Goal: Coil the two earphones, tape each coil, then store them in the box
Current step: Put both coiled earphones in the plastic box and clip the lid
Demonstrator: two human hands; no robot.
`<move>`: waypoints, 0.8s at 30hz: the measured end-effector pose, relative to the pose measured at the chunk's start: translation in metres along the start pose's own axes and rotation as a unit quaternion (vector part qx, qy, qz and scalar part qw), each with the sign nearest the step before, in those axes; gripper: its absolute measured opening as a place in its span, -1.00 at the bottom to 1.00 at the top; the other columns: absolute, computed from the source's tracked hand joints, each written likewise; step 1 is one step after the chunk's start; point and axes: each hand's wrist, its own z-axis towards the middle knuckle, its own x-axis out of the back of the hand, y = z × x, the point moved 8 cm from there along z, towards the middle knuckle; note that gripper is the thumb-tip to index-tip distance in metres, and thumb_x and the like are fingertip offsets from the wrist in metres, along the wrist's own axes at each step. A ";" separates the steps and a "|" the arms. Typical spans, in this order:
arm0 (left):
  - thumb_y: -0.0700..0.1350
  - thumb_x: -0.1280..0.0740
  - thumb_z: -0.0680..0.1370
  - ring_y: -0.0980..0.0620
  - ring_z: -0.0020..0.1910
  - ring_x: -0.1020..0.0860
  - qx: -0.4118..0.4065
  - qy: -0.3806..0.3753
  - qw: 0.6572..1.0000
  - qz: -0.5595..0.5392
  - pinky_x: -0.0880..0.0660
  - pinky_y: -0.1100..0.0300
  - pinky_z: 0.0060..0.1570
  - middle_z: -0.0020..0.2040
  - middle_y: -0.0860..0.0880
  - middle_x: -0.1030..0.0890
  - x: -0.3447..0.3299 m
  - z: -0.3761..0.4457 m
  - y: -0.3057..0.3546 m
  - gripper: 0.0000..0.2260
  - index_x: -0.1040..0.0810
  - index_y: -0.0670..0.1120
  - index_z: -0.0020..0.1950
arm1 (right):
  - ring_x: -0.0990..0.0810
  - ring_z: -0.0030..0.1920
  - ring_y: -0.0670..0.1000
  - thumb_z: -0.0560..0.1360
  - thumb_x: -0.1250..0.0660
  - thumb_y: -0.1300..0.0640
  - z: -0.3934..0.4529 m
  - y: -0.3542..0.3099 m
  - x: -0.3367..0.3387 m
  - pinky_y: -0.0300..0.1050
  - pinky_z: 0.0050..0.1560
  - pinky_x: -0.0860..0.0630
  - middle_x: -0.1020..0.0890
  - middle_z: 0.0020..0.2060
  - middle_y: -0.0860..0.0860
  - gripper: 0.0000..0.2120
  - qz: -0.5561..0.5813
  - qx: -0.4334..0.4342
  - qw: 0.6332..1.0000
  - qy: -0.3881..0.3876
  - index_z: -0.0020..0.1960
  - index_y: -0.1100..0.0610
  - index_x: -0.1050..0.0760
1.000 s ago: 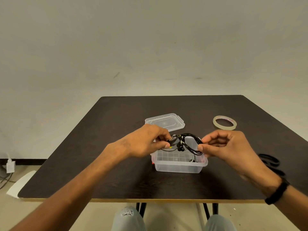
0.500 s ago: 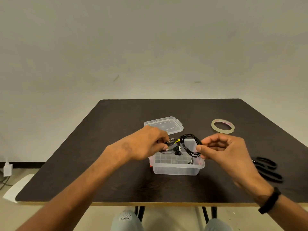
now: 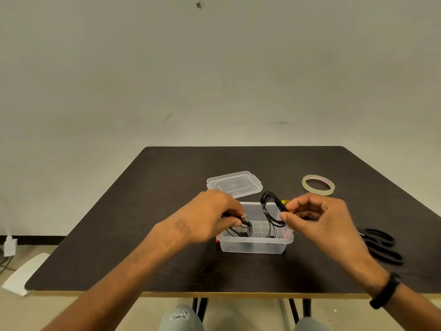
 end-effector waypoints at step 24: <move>0.12 -0.22 0.70 0.18 0.18 -0.47 0.068 0.091 0.989 -0.093 -0.44 0.37 0.12 0.17 0.05 -0.59 0.003 0.002 -0.036 -0.68 -0.70 0.00 0.21 | -0.67 0.06 -0.17 0.63 -0.35 0.19 0.039 -0.031 -0.058 -0.22 0.13 -0.60 -0.71 0.04 -0.21 -0.73 -0.336 0.075 0.876 -0.337 0.10 -0.14 -0.73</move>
